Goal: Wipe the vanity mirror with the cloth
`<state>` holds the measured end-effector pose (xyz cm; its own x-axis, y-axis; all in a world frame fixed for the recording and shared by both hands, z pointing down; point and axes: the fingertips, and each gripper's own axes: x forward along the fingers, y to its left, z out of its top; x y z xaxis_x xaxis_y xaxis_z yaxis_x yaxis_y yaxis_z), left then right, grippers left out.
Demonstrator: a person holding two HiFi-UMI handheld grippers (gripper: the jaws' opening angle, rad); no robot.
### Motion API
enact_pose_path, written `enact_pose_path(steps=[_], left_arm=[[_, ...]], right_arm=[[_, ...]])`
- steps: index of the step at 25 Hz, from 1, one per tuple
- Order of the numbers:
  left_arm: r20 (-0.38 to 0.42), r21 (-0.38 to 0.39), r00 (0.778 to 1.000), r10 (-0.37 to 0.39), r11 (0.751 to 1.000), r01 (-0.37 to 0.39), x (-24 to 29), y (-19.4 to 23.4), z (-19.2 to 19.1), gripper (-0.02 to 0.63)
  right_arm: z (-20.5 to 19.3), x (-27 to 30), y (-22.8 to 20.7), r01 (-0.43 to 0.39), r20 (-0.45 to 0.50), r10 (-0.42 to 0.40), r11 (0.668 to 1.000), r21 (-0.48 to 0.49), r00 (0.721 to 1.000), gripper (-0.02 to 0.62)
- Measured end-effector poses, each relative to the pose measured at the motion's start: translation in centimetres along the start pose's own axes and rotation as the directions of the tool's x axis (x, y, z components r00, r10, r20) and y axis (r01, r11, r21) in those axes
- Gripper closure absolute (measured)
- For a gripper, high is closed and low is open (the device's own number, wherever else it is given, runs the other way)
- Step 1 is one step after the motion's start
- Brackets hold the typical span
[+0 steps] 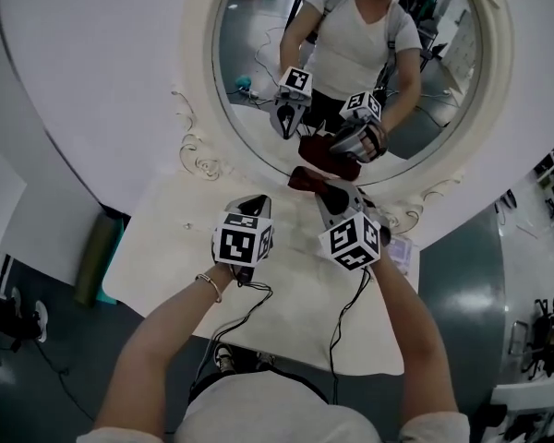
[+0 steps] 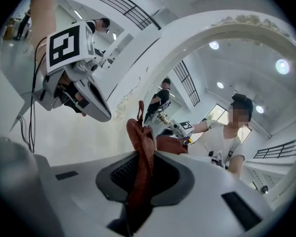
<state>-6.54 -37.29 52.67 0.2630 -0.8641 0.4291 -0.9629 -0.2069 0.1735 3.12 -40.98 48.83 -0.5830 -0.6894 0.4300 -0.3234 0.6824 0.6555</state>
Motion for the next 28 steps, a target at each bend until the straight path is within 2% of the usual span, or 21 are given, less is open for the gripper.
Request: enact_pose_path(steps=[5, 13, 15, 19, 24, 28], left_arm=[[0.067, -0.016, 0.998, -0.018, 1.0, 0.02, -2.2, 0.1, 1.7, 0.595], [0.161, 0.05, 0.986, -0.04, 0.998, 0.033, -5.8, 0.0, 3.9, 0.595], [0.187, 0.053, 0.981, -0.056, 0.997, 0.047, -6.9, -0.2, 4.3, 0.595], [0.206, 0.041, 0.974, -0.094, 0.995, 0.088, -8.7, -0.3, 3.7, 0.595], [0.191, 0.006, 0.974, -0.122, 0.992, 0.123, -11.0, 0.0, 1.1, 0.595], [0.172, -0.023, 0.971, -0.168, 0.984, 0.174, -13.1, -0.4, -1.1, 0.595]], right_arm=[[1.9, -2.0, -1.3, 0.041, 0.059, -0.051, 0.987, 0.154, 0.997, 0.532], [3.0, -5.0, -1.4, 0.101, 0.1, -0.151, 0.915, 0.391, 0.983, 0.532], [3.0, -5.8, -1.2, 0.118, 0.101, -0.187, 0.873, 0.473, 0.977, 0.532], [2.4, -7.4, -0.2, 0.136, 0.093, -0.252, 0.758, 0.638, 0.963, 0.532], [2.3, -9.4, 2.6, 0.155, 0.067, -0.301, 0.656, 0.739, 0.951, 0.532], [2.6, -11.8, 4.8, 0.196, 0.042, -0.369, 0.582, 0.789, 0.929, 0.532]])
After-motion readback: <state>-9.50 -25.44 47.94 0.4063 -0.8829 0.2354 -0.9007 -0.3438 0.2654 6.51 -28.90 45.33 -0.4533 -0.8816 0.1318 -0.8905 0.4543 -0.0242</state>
